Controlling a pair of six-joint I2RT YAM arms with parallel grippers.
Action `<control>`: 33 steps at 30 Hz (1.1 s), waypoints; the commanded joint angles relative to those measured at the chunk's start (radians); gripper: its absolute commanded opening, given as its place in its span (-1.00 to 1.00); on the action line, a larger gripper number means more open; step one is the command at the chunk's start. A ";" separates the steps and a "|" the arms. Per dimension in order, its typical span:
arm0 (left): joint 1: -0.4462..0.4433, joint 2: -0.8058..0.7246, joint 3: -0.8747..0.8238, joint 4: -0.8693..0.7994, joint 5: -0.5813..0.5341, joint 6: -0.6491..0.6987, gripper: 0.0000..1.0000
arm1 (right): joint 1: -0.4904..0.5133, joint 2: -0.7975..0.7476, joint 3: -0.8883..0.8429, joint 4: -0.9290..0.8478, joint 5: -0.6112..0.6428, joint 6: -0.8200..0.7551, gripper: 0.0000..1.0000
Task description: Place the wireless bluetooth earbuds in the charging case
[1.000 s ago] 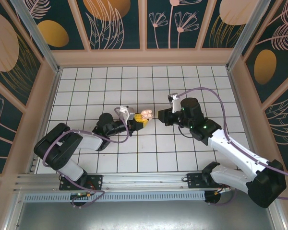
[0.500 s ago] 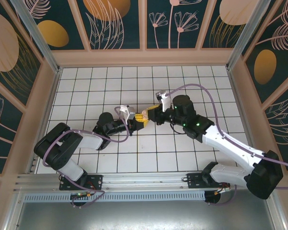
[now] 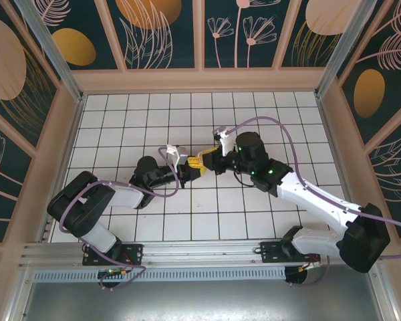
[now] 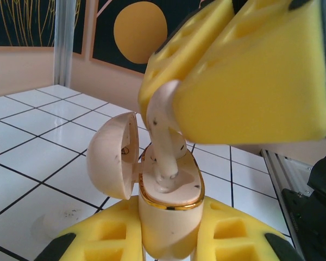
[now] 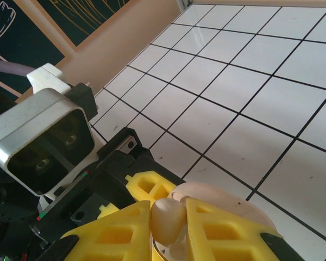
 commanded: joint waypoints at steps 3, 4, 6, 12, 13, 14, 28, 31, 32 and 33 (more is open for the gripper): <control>-0.005 -0.008 0.024 0.070 0.011 -0.030 -0.98 | 0.013 0.015 0.029 0.052 -0.012 -0.016 -0.61; -0.004 -0.008 0.023 0.073 0.011 -0.030 -0.99 | 0.013 0.018 0.029 0.050 -0.014 -0.016 -0.61; -0.004 -0.012 0.026 0.075 0.011 -0.034 -0.98 | 0.014 0.021 0.029 0.049 -0.018 -0.016 -0.61; -0.005 -0.021 0.030 0.075 0.003 -0.038 -0.98 | 0.019 0.022 0.029 0.032 -0.037 -0.015 -0.61; -0.004 -0.024 0.030 0.073 0.001 -0.039 -0.98 | 0.019 0.022 0.029 0.022 -0.039 -0.014 -0.61; -0.004 -0.025 0.030 0.073 0.000 -0.039 -0.98 | 0.020 0.020 0.029 0.011 -0.040 -0.017 -0.61; -0.004 -0.040 0.039 0.073 -0.012 -0.046 -0.97 | 0.022 0.009 0.015 -0.033 -0.052 -0.015 -0.61; -0.004 -0.044 0.040 0.074 -0.018 -0.051 -0.97 | 0.023 0.001 0.010 -0.032 -0.051 -0.014 -0.61; -0.004 -0.045 0.040 0.073 -0.018 -0.051 -0.97 | 0.023 0.000 0.008 -0.031 -0.051 -0.015 -0.61; -0.004 -0.046 0.041 0.073 -0.019 -0.054 -0.98 | 0.023 -0.004 0.006 -0.029 -0.051 -0.014 -0.61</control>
